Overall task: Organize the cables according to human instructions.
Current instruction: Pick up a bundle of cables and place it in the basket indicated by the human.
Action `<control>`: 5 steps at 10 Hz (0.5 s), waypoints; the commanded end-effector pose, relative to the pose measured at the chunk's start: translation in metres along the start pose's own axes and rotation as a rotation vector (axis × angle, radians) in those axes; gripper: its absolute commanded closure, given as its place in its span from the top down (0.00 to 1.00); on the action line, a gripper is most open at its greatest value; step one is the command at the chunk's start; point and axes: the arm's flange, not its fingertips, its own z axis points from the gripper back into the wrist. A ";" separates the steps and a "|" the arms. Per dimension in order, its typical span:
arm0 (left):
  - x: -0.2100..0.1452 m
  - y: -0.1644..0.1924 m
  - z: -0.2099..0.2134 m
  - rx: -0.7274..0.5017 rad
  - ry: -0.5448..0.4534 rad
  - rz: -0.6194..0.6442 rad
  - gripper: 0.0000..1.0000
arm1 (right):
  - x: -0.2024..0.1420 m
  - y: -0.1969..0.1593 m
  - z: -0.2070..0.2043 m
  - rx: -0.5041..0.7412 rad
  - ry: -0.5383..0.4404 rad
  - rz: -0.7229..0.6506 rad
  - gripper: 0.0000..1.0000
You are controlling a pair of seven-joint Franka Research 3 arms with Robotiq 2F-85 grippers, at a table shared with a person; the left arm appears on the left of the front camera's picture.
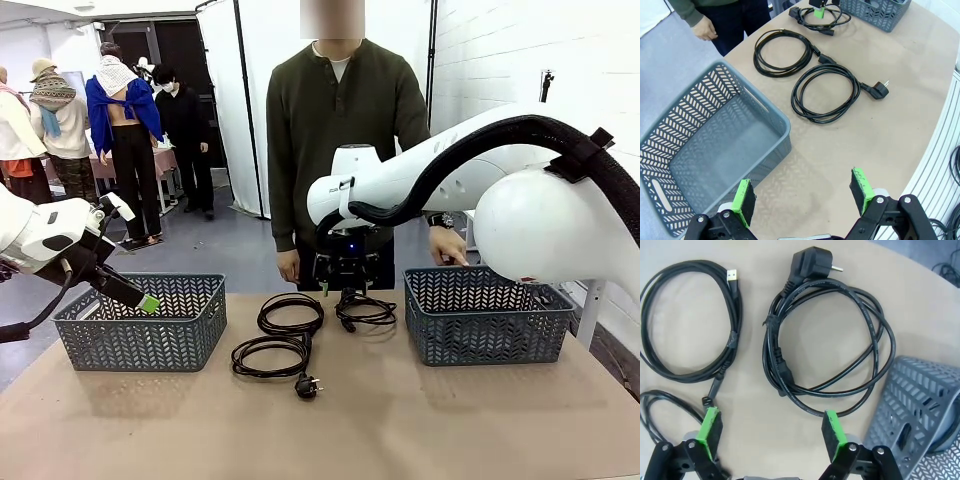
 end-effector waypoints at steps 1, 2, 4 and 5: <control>-0.001 0.002 0.000 -0.007 -0.003 0.018 1.00 | -0.001 -0.001 0.002 0.003 -0.014 -0.002 1.00; -0.001 0.002 0.000 -0.007 -0.003 0.018 1.00 | -0.001 -0.001 0.002 0.003 -0.014 -0.002 1.00; -0.001 0.002 0.000 -0.007 -0.003 0.018 1.00 | -0.001 -0.001 0.002 0.003 -0.014 -0.002 1.00; -0.001 0.002 0.000 -0.007 -0.003 0.018 1.00 | -0.001 -0.001 0.002 0.003 -0.014 -0.002 1.00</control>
